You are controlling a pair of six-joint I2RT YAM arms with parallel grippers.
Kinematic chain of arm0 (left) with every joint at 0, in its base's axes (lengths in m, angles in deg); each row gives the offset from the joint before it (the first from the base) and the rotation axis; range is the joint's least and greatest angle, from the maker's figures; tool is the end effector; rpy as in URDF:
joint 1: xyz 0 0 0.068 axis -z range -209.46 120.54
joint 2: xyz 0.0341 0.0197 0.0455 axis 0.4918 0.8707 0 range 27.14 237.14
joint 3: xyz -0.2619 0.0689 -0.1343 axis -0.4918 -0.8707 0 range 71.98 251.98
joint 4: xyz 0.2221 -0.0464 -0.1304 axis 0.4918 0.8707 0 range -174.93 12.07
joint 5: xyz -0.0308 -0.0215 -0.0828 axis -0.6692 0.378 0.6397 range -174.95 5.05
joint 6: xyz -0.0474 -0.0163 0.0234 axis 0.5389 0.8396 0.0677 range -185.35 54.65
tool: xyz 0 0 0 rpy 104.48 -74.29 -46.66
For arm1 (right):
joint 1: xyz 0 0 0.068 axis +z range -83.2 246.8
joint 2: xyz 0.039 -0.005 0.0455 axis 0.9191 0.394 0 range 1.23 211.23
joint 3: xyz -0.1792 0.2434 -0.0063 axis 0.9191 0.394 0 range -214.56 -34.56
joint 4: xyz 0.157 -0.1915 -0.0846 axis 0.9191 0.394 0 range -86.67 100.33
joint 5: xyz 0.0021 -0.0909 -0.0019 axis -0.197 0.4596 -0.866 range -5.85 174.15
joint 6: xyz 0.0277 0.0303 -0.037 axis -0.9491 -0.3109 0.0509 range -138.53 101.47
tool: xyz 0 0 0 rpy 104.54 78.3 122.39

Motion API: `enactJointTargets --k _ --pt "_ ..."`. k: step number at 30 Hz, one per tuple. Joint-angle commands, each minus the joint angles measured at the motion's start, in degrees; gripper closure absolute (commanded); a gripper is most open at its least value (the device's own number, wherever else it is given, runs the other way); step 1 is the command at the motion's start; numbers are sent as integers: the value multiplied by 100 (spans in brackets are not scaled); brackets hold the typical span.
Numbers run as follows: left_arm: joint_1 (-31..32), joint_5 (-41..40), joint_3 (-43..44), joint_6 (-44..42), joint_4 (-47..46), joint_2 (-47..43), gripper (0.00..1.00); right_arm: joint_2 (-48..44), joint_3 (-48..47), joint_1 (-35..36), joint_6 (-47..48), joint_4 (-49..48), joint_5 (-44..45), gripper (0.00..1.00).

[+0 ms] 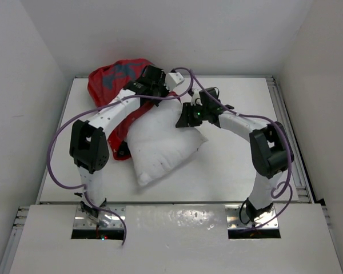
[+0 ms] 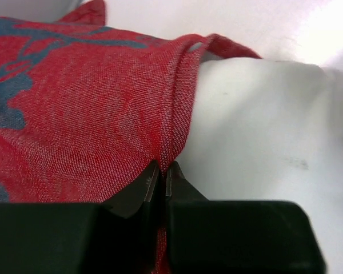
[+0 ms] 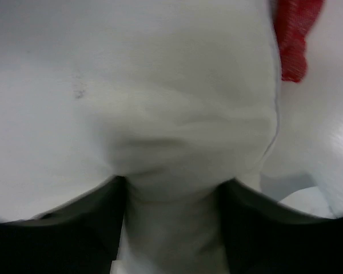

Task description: Put the pillow into the pillowcase

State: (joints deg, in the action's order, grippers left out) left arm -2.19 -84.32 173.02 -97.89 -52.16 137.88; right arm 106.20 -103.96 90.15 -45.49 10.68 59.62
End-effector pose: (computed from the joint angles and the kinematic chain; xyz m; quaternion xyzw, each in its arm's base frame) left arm 0.4073 -0.2104 0.3312 0.4582 0.7922 0.0135 0.4028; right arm 0.3699 0.1768 0.2304 -0.0567 0.8981 0.3422 0.2704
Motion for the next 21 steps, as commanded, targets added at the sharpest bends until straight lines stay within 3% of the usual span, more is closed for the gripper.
enactJointTargets --k 1,3,4,7,10,12,16,21 --pt "94 754 355 37 412 -219 100 191 -354 327 -134 -594 -560 71" --pt "121 1105 460 45 510 -412 100 121 -346 363 -371 -700 -631 98" --pt "147 1211 618 54 563 -482 100 59 -354 389 -424 -874 -640 100" --pt "279 1808 969 37 756 -781 100 -440 -285 503 -634 -1270 -562 100" --pt "568 1977 1390 -165 1009 -1045 100 -1301 4 670 -871 -2523 -36 100" --pt "735 1977 1987 -166 1388 -949 100 -1802 416 985 -829 -3045 587 100" --pt "728 2511 2262 19 1810 -1071 100 -2822 1155 1435 -775 -4458 2422 100" --pt "727 3619 2395 -68 2284 -1203 100 -2684 1578 1663 -1565 -4735 3812 100"
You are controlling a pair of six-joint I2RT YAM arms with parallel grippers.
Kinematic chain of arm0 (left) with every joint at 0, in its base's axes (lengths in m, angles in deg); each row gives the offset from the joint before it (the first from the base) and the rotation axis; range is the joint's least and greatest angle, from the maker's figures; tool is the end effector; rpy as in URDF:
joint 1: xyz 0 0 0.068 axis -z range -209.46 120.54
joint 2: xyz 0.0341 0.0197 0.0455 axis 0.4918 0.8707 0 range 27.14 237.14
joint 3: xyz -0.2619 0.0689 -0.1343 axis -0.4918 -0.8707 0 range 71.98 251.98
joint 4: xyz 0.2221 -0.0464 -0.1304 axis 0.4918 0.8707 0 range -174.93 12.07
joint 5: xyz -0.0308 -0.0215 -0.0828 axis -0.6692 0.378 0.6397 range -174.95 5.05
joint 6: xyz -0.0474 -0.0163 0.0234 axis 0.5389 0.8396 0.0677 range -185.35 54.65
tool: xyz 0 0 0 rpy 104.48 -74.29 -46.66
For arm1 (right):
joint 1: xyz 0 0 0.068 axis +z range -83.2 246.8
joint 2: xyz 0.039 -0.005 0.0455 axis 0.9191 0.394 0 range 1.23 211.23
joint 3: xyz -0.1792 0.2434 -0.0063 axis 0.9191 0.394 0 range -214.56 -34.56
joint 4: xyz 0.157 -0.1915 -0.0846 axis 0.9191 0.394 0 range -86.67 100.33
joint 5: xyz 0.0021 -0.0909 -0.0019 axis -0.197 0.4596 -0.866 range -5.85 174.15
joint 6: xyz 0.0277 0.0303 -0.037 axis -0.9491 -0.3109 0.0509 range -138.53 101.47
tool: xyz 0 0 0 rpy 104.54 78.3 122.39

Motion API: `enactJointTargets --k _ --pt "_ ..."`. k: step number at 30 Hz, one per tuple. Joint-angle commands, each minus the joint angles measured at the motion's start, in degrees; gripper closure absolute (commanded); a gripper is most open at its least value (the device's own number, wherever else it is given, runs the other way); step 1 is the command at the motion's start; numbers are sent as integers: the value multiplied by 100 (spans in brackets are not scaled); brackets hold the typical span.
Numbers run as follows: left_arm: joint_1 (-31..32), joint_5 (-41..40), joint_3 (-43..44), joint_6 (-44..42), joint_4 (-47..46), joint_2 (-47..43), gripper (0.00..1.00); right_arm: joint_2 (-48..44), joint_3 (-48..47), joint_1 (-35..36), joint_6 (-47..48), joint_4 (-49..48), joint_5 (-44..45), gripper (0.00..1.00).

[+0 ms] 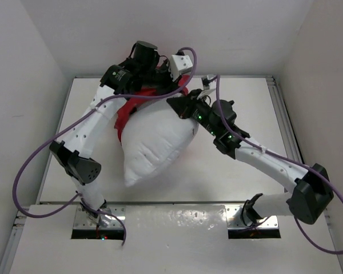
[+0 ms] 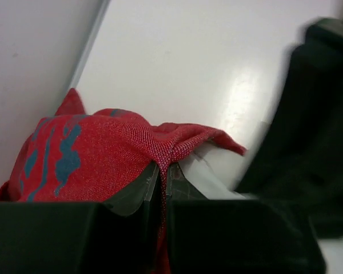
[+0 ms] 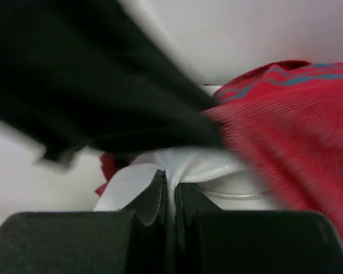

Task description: Put the pillow into the pillowcase

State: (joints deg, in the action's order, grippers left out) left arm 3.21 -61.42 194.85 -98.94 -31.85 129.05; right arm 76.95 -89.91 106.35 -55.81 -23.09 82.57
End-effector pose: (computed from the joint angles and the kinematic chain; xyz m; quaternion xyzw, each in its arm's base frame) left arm 0.3120 -0.2178 0.4875 0.5508 0.6636 -0.1746 0.4752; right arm 0.2377 0.1977 0.3815 -0.0236 0.6684 0.4691 0.5767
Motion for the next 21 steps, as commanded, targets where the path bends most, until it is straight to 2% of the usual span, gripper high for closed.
enactJointTargets --k 1,2,3,5,8,11,14,15,17,18,19,20,21 --pt "188 1599 168 -51 351 -408 100 293 200 70 -674 -1114 1921 100" --pt "153 1680 115 -156 448 -452 100 433 218 62 -911 -903 2682 100" --pt "100 1768 -68 -340 597 -574 100 504 200 -43 -1444 -622 3020 100" --pt "-162 2058 -393 -438 695 -715 100 723 17 -297 -1896 379 3478 100" --pt "-305 2366 -545 -587 870 -927 100 1101 -378 -369 -2160 1724 3936 100" --pt "-15 2455 -623 -1332 1379 -1024 100 1681 -871 -553 -3011 2833 3982 100" --pt "65 2490 -1158 -1563 1495 -1173 100 1902 -899 -449 -3382 2827 3806 100" --pt "21 2455 -1595 -1598 1356 -1278 100 1902 -855 -396 -3330 2730 3728 100" --pt "-276 2236 -2385 -1616 970 -1401 100 1876 -758 -230 -3050 2344 3587 100" --pt "-374 2087 -2625 -1581 802 -1506 100 1859 -749 -194 -2605 2195 3386 100" --pt "-549 1720 -2984 -1512 705 -1551 100 1841 -766 -185 -2366 2115 2749 76" --pt "-620 1560 -3110 -1511 625 -1629 91 1815 -836 -211 -1867 2175 2394 61" --pt "-708 1349 -3215 -1520 642 -1682 70 1684 -863 -202 -1549 2393 1817 47"
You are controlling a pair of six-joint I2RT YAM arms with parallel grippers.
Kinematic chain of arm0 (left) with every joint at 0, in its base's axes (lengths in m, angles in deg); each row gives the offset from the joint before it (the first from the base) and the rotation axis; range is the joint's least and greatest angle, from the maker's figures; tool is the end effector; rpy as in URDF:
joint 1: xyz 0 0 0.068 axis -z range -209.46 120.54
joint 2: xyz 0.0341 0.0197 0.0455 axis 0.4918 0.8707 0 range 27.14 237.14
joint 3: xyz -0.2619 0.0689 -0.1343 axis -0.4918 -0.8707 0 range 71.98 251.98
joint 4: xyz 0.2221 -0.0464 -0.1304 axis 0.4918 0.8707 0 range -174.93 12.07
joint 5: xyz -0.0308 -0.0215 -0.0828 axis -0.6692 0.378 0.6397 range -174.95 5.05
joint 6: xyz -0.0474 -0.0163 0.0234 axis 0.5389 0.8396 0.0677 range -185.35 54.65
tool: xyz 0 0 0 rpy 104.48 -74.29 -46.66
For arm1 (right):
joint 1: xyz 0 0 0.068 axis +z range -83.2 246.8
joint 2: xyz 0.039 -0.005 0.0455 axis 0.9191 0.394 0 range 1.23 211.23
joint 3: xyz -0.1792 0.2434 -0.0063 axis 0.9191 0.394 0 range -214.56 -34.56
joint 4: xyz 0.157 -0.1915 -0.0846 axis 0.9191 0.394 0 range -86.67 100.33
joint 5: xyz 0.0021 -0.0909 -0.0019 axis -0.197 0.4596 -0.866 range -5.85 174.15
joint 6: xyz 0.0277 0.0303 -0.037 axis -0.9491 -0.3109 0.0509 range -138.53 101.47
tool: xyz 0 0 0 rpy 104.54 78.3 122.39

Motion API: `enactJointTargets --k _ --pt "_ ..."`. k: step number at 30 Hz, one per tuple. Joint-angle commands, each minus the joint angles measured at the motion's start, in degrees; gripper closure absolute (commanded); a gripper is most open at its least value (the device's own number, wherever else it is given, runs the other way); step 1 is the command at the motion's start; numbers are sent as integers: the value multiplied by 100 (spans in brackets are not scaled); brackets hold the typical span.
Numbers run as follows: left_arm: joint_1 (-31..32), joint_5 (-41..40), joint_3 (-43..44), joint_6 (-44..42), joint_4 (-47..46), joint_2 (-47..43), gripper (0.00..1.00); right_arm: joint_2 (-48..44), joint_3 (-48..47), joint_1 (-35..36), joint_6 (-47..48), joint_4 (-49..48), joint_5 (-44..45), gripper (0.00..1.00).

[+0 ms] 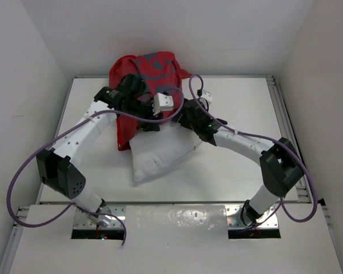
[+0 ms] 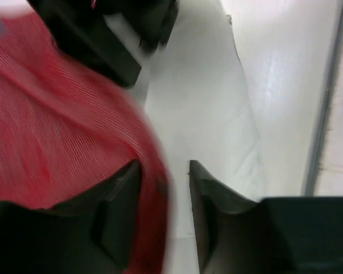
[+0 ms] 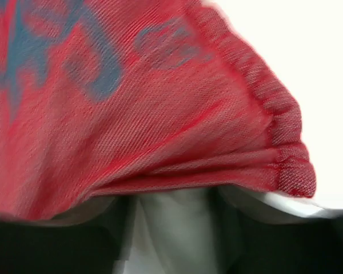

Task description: Put the pillow into the pillowcase

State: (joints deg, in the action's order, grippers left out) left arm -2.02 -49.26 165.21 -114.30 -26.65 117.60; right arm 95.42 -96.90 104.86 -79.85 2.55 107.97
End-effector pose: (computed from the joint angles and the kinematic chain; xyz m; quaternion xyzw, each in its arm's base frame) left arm 0.2771 -0.1686 0.3934 0.6335 0.6583 -0.2348 0.3319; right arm 0.3041 0.2189 0.2727 0.2711 0.8140 0.2508 0.4483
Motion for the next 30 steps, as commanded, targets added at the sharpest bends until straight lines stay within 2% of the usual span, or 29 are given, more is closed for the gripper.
enactJointTargets --k 1,2,4,5,9,10,11,13,14,15,17,18,19,20,21,22,24,25,26,28,30 --pt "-361 106 -383 -70 148 -590 59 -269 -129 -53 1128 -21 -929 32" --pt "-458 106 -445 -80 227 -747 39 -409 -42 -53 1723 277 -1131 10" --pt "-738 62 -595 -97 245 -1045 24 -918 439 -36 2776 402 -1799 1" --pt "-845 -60 -639 -63 245 -1117 1 -1112 608 -27 3079 603 -1984 1" --pt "-1441 -761 -858 525 -35 -1320 0 -2149 1206 -167 4188 1325 -3169 3" --pt "-1556 -938 -1059 779 -262 -1390 4 -2551 1347 -255 4451 1430 -3599 5" --pt "-1697 -1175 -1174 877 -352 -1408 29 -2729 1391 -299 4532 1562 -3733 9" --pt "-2075 -1335 -1430 1202 -632 -1364 70 -3141 1532 -501 4629 1581 -3910 44" --pt "-2207 -1379 -1491 1299 -695 -1320 98 -3248 1559 -597 4638 1528 -3980 64" --pt "-2434 -1406 -1579 1422 -739 -1259 100 -3328 1602 -807 4612 1493 -4024 91" --pt "-2576 -1424 -1624 1484 -739 -1013 100 -3407 1638 -1063 4323 1204 -3920 89" --pt "-2682 -1432 -1650 1580 -739 -908 90 -3390 1673 -1412 4069 1046 -3728 67" --pt "-2726 -1476 -1668 1651 -774 -698 77 -3346 1734 -1633 3797 896 -3578 60" --pt "-2744 -1529 -1668 1686 -792 -609 46 -3155 1735 -1853 3263 599 -3629 54" --pt "-2892 -1581 -1720 1817 -896 -512 36 -2987 1726 -2325 2962 474 -3708 46" --pt "-2911 -1686 -1755 1897 -984 -363 25 -2794 1682 -2565 2341 264 -3804 46" --pt "-3008 -1687 -1878 2099 -1178 -152 17 -2031 1420 -3048 1880 113 -4479 42" --pt "-3017 -1626 -1887 2143 -1196 -73 15 -1758 1331 -3155 1547 -209 -4813 34" --pt "-3025 -1487 -1905 2161 -1214 24 3 -1485 1278 -3217 1379 -674 -5112 30" --pt "-3043 -1397 -1931 2249 -1301 269 0 -826 1146 -3270 931 -1133 -5422 27" --pt "-3052 -1467 -1958 2311 -1372 542 0 -387 980 -3192 885 -1495 -5257 21"
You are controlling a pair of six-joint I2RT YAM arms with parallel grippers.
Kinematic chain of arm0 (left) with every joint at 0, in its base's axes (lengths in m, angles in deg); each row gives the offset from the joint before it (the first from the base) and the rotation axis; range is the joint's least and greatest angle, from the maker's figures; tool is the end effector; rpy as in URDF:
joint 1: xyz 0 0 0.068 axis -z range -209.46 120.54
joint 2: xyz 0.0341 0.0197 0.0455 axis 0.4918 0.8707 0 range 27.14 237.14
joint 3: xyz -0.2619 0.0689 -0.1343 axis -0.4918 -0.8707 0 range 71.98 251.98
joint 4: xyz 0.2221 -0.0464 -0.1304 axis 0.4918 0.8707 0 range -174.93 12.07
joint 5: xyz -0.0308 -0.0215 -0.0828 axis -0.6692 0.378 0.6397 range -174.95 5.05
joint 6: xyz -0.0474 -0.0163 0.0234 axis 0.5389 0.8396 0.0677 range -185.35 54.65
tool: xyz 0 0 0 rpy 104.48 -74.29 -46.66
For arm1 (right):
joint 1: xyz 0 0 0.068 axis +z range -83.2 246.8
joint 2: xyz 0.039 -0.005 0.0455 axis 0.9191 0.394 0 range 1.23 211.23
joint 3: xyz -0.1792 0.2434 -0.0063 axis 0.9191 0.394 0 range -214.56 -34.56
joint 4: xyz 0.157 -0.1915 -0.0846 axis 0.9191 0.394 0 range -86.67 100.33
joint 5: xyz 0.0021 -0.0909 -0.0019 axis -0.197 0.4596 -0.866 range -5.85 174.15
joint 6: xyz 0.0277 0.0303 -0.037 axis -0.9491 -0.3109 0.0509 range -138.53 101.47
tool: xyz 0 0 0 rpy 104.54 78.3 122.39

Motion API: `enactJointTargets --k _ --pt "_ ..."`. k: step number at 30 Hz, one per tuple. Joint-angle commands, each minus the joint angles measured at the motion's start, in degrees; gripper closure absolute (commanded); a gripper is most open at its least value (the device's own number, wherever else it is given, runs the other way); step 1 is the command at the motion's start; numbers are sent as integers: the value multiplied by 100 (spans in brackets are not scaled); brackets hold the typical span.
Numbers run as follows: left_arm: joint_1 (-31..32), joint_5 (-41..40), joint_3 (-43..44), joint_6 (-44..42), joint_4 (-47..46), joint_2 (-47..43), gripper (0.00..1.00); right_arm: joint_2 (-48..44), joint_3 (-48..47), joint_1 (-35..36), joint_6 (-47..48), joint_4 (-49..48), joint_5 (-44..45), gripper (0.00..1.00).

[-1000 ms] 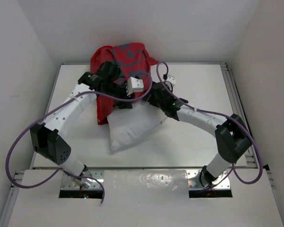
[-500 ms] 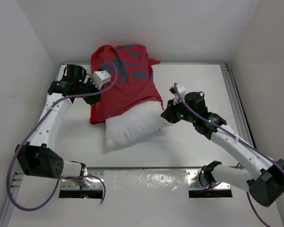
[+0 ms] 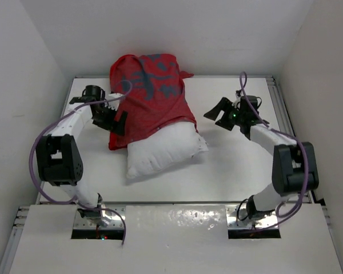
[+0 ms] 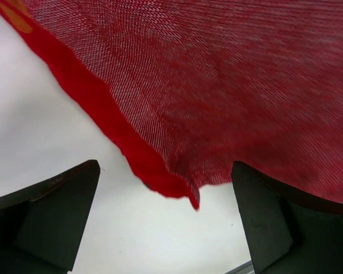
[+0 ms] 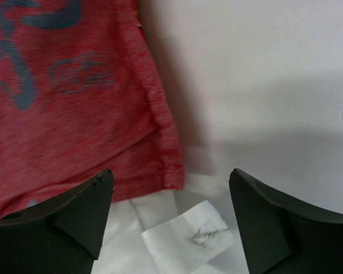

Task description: Put the pillow into the pillowcase

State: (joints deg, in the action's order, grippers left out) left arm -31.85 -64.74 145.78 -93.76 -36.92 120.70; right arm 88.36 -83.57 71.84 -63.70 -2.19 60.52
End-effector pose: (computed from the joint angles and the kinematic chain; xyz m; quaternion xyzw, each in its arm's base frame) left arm 0.3309 0.0008 0.2796 0.2504 0.9336 -0.1155 0.2287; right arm 0.3240 0.0438 0.2449 0.2021 0.8402 0.3621 0.3494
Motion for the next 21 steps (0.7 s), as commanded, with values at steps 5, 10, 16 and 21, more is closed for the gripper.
enactJointTargets --k 5,10,16,21 --pt "-173 -211 -120 90 -398 733 7 1287 -951 296 -291 -486 -53 15" --pt "-191 868 362 -384 611 1515 44 2044 -865 480 -765 -1291 -186 16" --pt "-946 1276 697 -245 693 1824 100 2299 -1355 1700 -46 -1049 0 78" --pt "-1772 574 373 -104 227 1806 100 1623 -1794 3194 901 -812 1484 100"
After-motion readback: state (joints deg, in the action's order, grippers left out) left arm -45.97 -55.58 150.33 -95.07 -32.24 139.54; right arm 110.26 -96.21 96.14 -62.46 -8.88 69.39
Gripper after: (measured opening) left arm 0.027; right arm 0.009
